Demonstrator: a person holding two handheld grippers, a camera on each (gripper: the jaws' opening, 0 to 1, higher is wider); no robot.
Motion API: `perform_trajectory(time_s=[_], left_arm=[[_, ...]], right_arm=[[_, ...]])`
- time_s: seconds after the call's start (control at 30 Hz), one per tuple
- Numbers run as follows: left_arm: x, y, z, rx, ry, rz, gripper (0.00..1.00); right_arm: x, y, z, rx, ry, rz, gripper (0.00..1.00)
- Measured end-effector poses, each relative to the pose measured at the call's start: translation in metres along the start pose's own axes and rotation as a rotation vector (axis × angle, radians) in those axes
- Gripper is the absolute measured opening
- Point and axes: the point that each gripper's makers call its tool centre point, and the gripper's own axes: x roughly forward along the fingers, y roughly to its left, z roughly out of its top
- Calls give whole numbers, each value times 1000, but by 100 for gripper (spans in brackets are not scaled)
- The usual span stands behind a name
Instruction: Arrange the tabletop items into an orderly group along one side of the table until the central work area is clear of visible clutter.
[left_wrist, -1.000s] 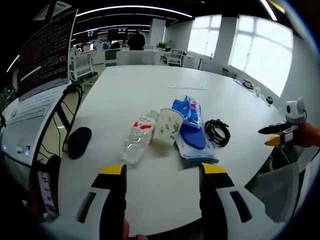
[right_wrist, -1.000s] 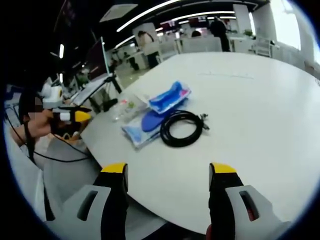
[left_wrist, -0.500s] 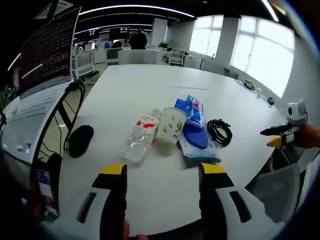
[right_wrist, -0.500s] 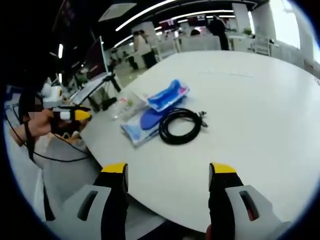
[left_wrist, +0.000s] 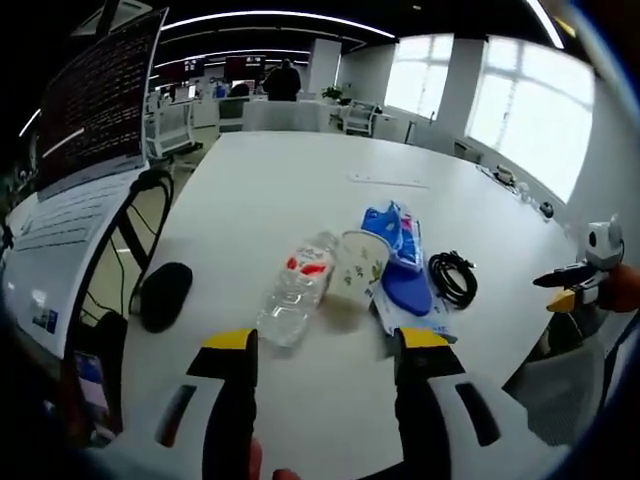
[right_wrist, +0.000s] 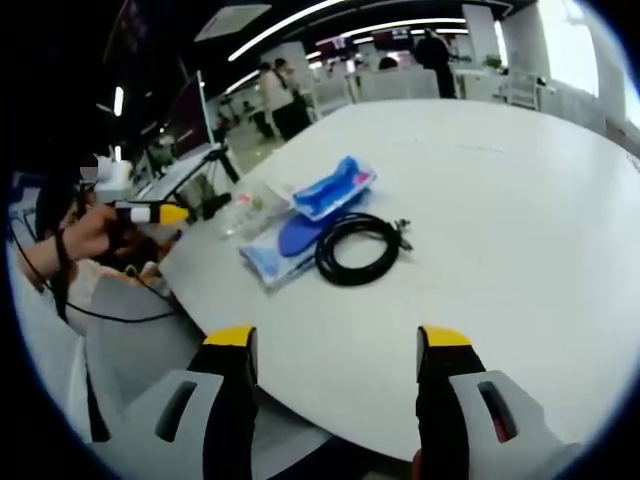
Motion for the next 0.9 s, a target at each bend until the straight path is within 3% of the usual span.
perform_trajectory(time_s=[0.33,0.9], left_arm=[[15,4,18,15,-1,1,53],[60,14,32,11,88,2,46]], right_arm=[[-5,-6,0,16,-6,-23,62],[-5,0,-11,36,12,-29,61]])
